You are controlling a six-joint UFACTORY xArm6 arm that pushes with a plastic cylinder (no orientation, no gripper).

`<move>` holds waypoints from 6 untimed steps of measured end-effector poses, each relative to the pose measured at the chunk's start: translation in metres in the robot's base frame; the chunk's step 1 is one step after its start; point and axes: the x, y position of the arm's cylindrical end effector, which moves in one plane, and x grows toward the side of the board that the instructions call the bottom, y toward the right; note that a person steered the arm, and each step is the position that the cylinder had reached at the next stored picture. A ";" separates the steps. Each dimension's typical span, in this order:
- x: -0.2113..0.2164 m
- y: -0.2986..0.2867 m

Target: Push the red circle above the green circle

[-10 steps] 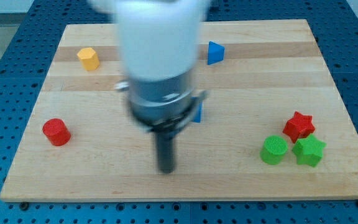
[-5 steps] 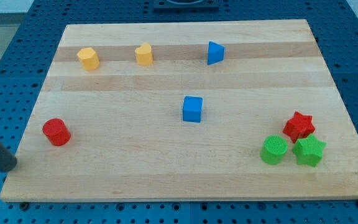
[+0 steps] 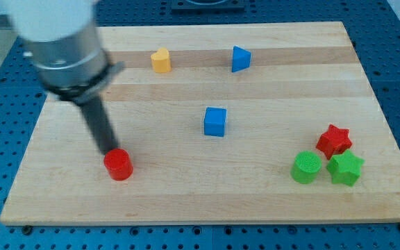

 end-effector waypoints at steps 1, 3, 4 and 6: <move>0.013 -0.087; 0.044 -0.003; 0.018 0.099; 0.035 0.098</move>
